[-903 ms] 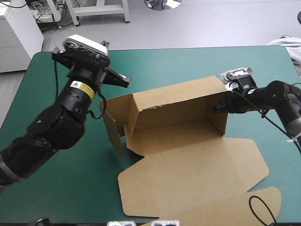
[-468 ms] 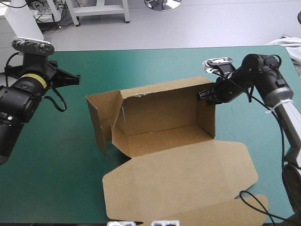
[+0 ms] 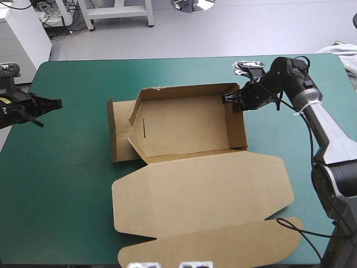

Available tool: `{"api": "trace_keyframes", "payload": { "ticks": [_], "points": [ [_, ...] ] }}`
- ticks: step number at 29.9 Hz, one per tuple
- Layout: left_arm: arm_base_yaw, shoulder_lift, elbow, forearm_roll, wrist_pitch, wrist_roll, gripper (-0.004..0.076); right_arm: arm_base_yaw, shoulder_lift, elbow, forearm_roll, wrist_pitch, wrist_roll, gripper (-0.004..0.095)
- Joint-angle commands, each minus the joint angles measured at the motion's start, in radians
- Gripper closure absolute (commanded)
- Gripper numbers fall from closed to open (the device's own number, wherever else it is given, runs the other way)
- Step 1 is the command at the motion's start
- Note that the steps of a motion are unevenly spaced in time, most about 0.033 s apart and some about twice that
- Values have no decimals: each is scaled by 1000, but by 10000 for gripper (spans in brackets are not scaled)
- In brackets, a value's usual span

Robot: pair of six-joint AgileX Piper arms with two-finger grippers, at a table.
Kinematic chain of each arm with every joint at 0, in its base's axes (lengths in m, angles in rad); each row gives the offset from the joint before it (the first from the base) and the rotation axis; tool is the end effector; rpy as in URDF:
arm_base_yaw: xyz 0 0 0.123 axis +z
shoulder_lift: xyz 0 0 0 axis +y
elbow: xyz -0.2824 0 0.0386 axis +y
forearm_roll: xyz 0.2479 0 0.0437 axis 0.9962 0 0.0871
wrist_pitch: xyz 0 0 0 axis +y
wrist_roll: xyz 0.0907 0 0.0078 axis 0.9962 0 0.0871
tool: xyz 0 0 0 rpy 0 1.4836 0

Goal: Fold the box

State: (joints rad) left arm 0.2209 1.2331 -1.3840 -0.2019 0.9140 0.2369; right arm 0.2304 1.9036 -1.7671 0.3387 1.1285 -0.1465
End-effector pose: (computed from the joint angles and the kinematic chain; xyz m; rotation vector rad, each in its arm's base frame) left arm 0.2490 0.0411 0.4271 -0.0342 2.2266 0.0041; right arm 0.3980 0.1215 0.3074 -0.3968 2.6971 0.4829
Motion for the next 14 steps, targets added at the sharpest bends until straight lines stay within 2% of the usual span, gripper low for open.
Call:
{"api": "trace_keyframes", "payload": {
  "ticks": [1,4,10,14],
  "points": [
    [17,-4,-22,-62,-12,21,729,5,38,-30,-2,86,-24,883],
    [17,13,-22,-64,8,36,729,5,53,-55,-2,46,-17,812],
    [17,44,-22,-64,27,36,729,7,58,-91,-2,26,-17,508],
    [18,57,-22,-60,47,36,729,7,54,-175,-25,76,-17,484]
  ]
}}
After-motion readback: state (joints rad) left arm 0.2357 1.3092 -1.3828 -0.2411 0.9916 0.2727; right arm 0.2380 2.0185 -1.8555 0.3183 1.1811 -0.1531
